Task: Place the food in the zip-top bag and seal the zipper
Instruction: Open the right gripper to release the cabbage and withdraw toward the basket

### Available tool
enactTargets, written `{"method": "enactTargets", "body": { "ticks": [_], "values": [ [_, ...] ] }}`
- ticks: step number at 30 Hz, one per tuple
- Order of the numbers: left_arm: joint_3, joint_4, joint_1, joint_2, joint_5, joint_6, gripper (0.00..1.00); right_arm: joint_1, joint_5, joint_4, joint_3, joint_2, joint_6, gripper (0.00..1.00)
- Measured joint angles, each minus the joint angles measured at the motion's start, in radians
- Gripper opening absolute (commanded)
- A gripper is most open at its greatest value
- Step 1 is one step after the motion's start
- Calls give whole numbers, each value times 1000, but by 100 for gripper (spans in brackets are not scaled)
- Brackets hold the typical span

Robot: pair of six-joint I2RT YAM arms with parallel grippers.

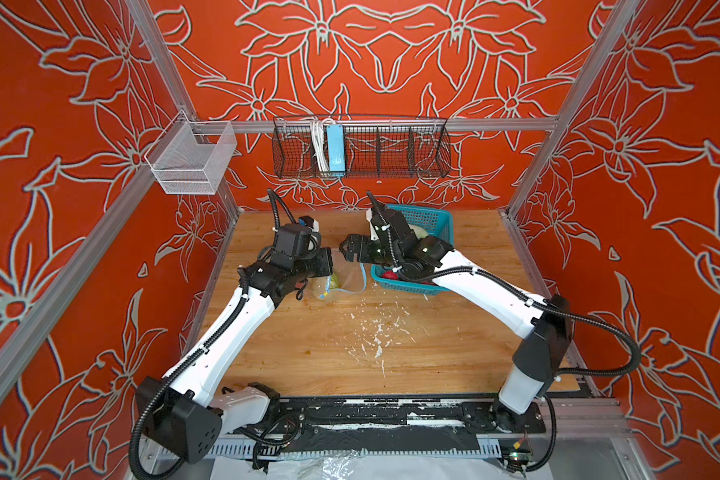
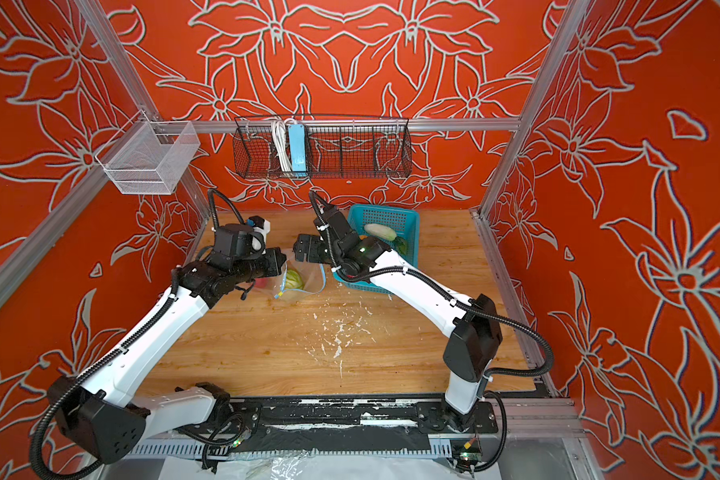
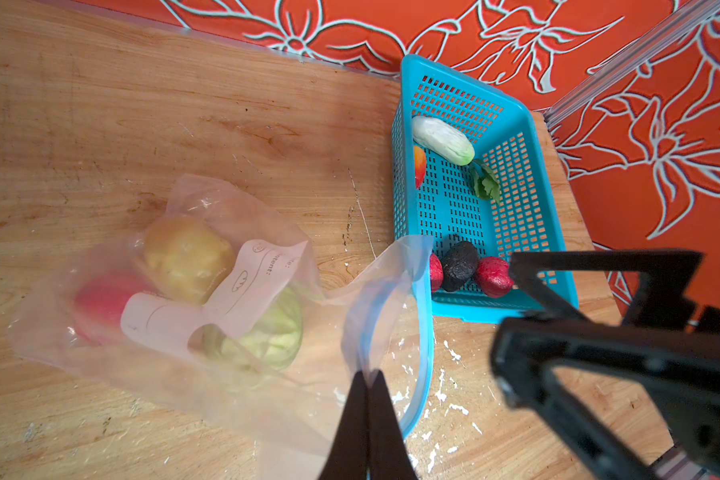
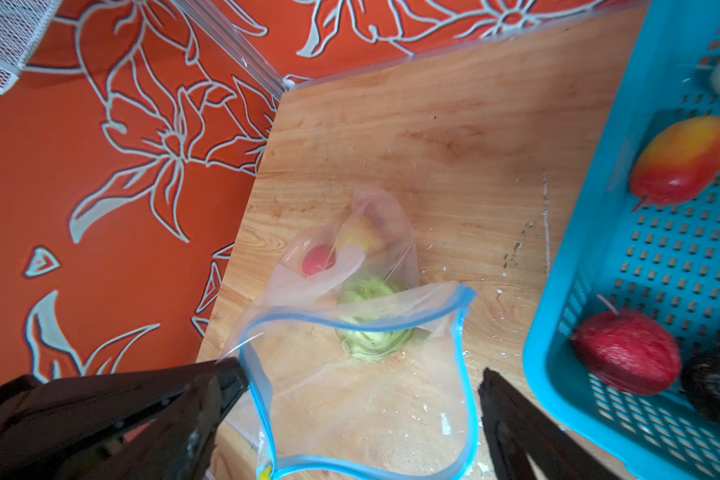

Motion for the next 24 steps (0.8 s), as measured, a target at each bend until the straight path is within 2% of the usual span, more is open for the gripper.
{"method": "enactTargets", "body": {
  "ticks": [14, 24],
  "values": [
    [-13, 8, 0, -2, 0, 0, 0, -31, 145, -221, 138, 0, -19, 98],
    [-13, 8, 0, -4, 0, 0, 0, -45, 281, -393, 232, 58, 43, 98]
  ]
}}
